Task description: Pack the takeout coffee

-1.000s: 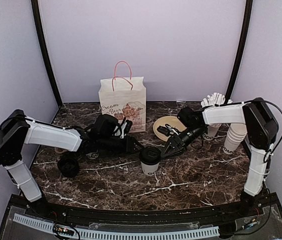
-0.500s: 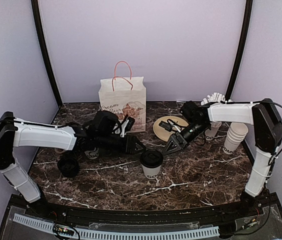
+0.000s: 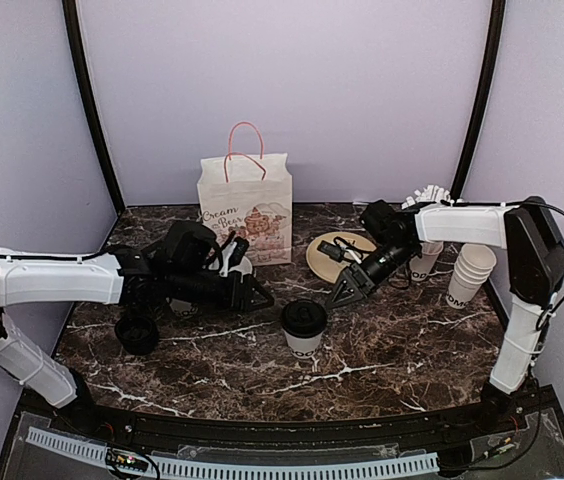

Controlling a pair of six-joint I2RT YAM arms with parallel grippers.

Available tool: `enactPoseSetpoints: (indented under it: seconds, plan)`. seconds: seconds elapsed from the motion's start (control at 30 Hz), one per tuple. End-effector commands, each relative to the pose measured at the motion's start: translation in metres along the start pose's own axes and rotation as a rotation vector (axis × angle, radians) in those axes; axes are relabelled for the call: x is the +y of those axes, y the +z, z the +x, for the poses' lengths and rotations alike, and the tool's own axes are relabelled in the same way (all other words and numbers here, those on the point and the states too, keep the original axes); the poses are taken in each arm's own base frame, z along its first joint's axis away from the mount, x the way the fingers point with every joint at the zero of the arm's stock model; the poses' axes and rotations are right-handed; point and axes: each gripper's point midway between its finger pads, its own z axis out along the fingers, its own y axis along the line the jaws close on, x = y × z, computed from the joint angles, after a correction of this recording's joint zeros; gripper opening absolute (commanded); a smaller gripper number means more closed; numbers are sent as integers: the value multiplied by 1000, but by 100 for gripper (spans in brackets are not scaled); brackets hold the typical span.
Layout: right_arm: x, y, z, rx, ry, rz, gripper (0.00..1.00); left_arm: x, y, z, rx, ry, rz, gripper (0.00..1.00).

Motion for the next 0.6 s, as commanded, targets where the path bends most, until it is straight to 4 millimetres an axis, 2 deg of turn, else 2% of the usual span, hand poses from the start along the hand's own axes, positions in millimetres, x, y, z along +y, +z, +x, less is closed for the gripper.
enactPoseSetpoints:
  seconds: [0.0,0.27,0.57]
  plan:
    - [0,4,-7,3,-3,-45,51,-11,-5,15,42,-140,98,56]
    - [0,6,-7,5,9,-69,50,-17,11,22,79,-180,182,51]
    - [2,5,-4,3,5,-61,51,-15,29,24,113,-177,190,49]
